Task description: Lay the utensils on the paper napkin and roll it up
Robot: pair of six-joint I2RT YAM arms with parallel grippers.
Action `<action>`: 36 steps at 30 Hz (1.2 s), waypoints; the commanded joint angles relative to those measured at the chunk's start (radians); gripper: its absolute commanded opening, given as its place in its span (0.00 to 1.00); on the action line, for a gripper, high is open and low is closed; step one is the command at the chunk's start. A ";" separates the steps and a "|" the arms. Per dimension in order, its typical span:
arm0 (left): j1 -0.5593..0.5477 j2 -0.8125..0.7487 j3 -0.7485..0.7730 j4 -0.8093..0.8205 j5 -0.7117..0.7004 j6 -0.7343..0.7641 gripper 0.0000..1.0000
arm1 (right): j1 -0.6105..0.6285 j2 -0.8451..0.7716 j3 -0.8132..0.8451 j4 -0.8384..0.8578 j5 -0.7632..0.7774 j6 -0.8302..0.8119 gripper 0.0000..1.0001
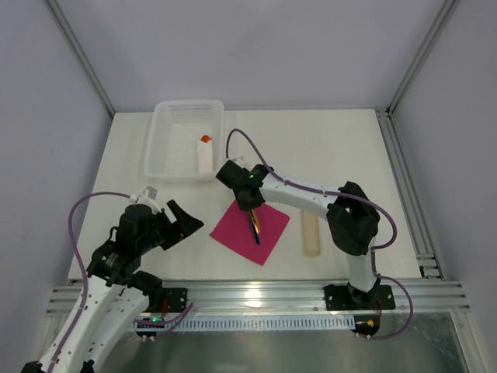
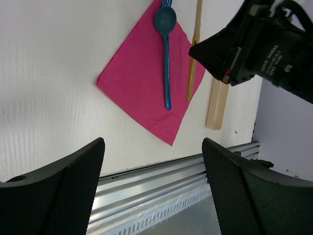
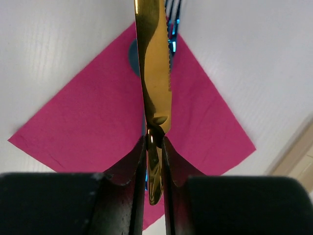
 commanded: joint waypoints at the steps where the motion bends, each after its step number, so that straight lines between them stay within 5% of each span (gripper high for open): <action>1: 0.005 -0.006 0.035 -0.013 -0.013 0.012 0.82 | 0.030 0.054 0.102 -0.027 -0.030 -0.003 0.04; 36: 0.005 0.007 0.010 0.014 0.018 0.011 0.82 | 0.063 0.143 0.073 0.010 -0.044 0.077 0.04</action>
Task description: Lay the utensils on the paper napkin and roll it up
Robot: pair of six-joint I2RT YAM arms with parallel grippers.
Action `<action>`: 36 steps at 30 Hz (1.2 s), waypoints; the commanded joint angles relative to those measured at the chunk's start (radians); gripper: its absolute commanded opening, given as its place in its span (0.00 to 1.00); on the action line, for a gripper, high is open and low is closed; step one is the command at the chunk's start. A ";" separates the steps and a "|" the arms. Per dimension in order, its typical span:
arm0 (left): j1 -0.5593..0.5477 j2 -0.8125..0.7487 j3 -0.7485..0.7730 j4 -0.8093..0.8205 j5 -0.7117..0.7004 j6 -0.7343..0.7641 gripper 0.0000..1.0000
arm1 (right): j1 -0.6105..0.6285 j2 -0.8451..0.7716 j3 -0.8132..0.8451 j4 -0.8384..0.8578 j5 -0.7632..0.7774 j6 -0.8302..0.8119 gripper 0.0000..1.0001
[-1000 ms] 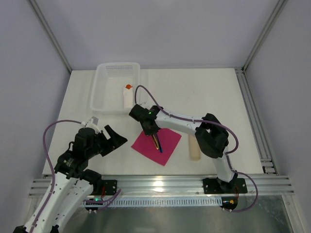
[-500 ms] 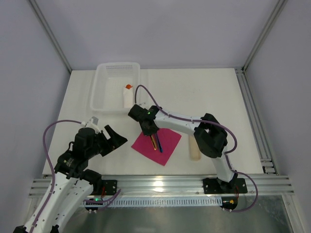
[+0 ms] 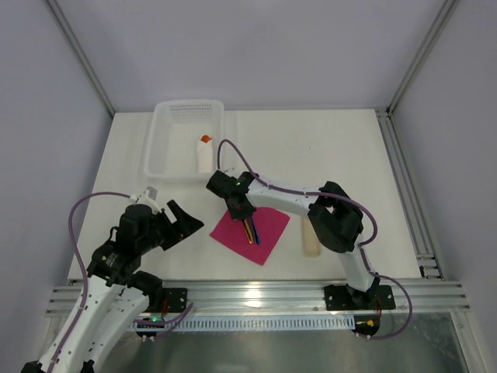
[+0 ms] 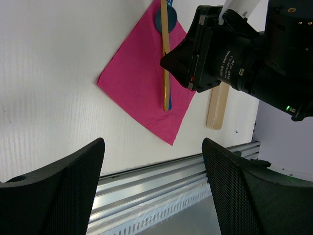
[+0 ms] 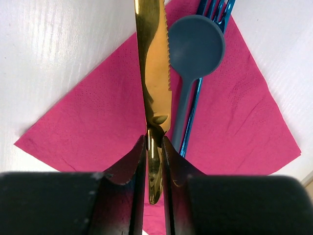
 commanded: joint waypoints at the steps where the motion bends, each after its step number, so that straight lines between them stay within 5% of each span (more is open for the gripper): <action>1: 0.005 0.005 0.010 0.021 0.017 0.011 0.82 | 0.005 -0.007 -0.001 0.024 0.010 0.017 0.03; 36: 0.005 0.019 0.004 0.035 0.040 0.005 0.82 | 0.007 0.008 -0.028 0.030 0.019 0.037 0.04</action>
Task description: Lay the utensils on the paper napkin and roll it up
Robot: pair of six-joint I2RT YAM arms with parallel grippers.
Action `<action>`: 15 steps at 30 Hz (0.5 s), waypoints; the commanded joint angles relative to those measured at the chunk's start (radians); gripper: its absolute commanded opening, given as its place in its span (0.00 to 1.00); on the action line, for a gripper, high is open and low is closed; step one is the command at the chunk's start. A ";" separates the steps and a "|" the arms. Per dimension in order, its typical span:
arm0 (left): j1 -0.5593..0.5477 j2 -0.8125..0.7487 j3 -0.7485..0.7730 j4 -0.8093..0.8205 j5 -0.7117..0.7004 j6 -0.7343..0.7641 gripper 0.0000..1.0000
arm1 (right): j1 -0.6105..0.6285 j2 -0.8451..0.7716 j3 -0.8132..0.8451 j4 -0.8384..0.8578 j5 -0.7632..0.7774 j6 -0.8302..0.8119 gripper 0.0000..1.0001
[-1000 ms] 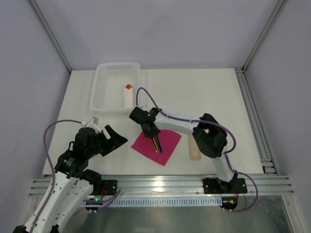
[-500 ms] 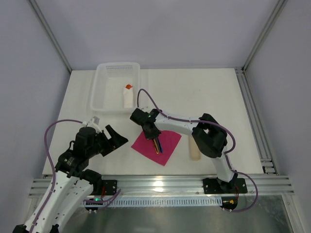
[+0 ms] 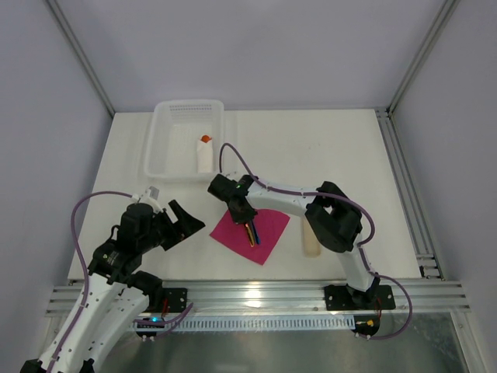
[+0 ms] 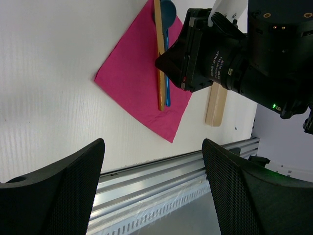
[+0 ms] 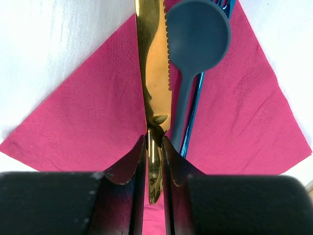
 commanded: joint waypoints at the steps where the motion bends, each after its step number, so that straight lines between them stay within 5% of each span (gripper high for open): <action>1: 0.005 0.002 0.004 0.031 0.018 0.005 0.82 | 0.006 0.003 0.015 0.011 0.028 0.016 0.05; 15: 0.005 -0.001 0.001 0.028 0.016 0.007 0.82 | 0.006 0.020 0.040 -0.006 0.038 0.018 0.12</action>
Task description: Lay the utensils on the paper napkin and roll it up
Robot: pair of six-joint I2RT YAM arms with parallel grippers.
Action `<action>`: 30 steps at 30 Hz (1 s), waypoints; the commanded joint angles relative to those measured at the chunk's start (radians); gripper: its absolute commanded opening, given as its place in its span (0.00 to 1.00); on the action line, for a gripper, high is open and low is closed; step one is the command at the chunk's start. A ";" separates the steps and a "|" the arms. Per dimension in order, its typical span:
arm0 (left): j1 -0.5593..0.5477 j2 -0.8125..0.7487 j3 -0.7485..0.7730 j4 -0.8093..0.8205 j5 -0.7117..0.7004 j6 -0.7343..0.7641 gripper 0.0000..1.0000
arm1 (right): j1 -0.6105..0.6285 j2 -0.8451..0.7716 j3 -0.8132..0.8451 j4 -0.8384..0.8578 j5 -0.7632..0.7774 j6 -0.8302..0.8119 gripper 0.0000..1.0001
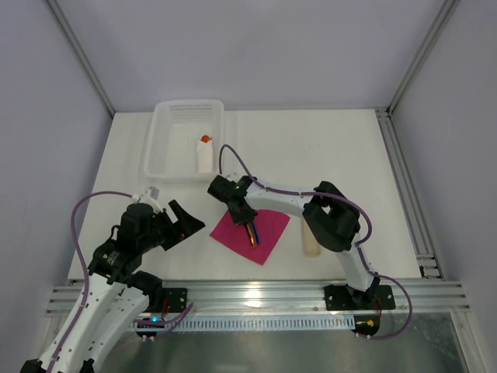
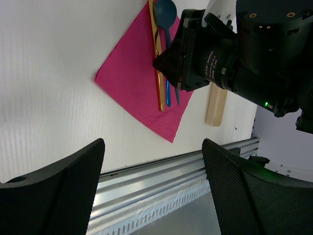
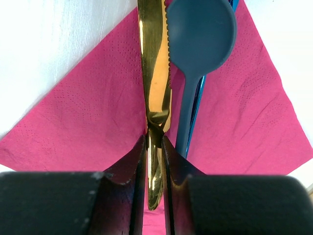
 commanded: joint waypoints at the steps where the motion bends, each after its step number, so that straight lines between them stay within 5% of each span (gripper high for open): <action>1: 0.005 -0.002 0.001 0.030 0.018 0.007 0.82 | 0.006 -0.003 0.040 -0.004 0.033 0.016 0.12; 30: 0.005 -0.006 -0.005 0.033 0.024 0.001 0.82 | 0.023 -0.151 0.022 -0.018 0.125 0.013 0.17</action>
